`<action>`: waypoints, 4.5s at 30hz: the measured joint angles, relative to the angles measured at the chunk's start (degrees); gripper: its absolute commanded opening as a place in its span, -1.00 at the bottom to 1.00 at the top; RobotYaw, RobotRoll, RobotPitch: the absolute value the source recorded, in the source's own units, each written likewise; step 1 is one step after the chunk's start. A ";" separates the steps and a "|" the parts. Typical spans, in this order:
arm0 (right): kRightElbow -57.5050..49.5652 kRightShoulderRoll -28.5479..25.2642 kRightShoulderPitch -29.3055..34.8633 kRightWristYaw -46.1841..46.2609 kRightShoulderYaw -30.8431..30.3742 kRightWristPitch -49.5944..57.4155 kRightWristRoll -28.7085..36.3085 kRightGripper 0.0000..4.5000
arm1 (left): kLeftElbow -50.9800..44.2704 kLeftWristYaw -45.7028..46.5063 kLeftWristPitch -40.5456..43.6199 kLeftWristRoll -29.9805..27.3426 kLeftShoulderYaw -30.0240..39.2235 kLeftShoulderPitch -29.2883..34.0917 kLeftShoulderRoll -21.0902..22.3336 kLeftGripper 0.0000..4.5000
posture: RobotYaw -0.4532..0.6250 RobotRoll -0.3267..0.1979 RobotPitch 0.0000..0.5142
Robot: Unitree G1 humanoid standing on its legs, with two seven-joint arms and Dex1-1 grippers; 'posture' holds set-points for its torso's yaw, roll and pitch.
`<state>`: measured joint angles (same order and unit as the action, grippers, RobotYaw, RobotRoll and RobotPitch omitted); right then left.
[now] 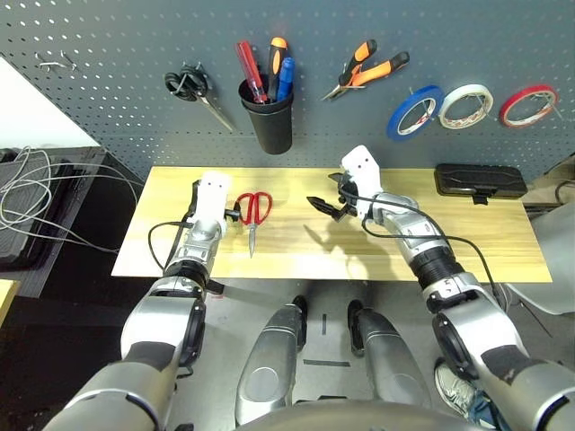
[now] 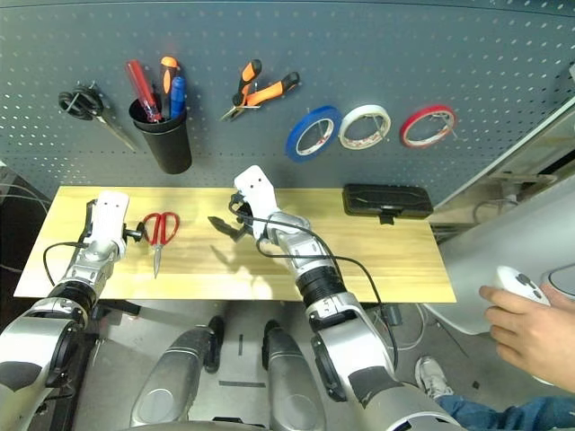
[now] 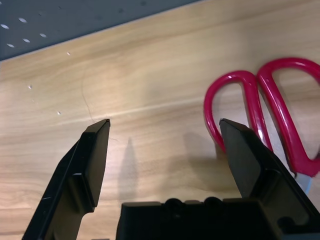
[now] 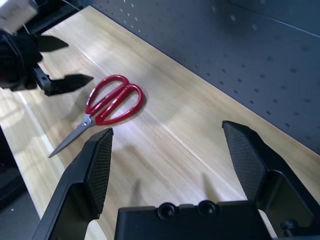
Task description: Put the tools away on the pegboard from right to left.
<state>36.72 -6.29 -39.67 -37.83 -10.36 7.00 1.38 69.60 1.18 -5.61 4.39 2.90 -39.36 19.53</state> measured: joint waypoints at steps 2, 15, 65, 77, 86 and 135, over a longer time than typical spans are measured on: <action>-1.03 0.15 0.13 -0.07 -0.03 0.51 0.00 1.00 | 0.32 -0.13 0.00 0.05 0.00 0.09 -0.39 0.99 | -0.10 0.25 -0.03; -7.02 0.56 2.13 -0.16 -0.33 3.70 0.01 1.00 | 2.13 -1.50 3.09 1.34 -0.93 0.30 -1.60 0.99 | -0.18 0.25 0.04; -15.81 -1.22 3.65 -0.53 0.30 6.58 1.23 1.00 | -13.26 -6.34 0.56 -2.88 4.08 10.94 -3.04 -0.98 | -0.08 0.25 -0.12; -15.93 -1.12 3.47 -1.10 0.52 6.05 2.31 1.00 | -38.65 -5.25 -2.33 -3.88 5.37 24.22 -0.43 -0.98 | -0.03 0.25 -0.10; -15.85 -0.99 3.30 -1.29 0.48 5.90 2.59 1.00 | -39.39 -6.06 3.52 -4.14 5.97 26.18 0.39 -0.98 | -0.03 0.25 -0.09; -18.20 -4.19 9.87 1.75 0.45 11.50 2.06 1.00 | -9.87 -29.81 18.45 3.92 -8.96 0.49 1.86 -0.99 | -0.22 0.25 0.42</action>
<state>18.52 -10.48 -29.79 -36.07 -9.91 18.50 3.44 59.73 -28.62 12.84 8.32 -6.06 -38.87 21.39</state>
